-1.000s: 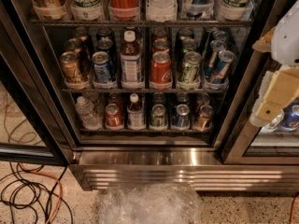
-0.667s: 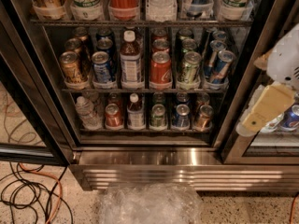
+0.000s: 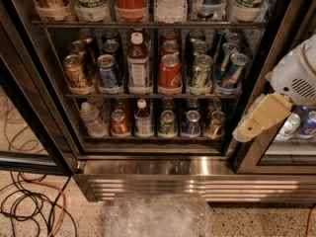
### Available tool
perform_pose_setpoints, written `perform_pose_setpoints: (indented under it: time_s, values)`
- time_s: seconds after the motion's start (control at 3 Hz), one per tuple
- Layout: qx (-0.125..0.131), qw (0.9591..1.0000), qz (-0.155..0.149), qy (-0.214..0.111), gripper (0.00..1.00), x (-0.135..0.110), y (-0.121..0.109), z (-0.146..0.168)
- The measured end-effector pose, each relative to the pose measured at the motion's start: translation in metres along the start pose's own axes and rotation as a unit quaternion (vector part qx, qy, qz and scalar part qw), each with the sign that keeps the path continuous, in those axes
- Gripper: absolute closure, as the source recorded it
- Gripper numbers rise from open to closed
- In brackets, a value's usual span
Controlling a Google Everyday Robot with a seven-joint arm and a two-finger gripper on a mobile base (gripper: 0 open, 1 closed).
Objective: Pick redbull can from middle shelf of fridge
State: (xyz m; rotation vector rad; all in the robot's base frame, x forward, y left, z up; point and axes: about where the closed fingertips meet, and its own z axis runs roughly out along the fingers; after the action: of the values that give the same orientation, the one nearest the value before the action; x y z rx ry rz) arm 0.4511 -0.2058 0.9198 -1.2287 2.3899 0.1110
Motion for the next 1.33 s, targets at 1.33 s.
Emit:
perform_pose_setpoints:
  time_s: [1.33]
  values:
    - [0.007, 0.9951, 0.054, -0.083, 0.00, -0.024, -0.008, 0.026]
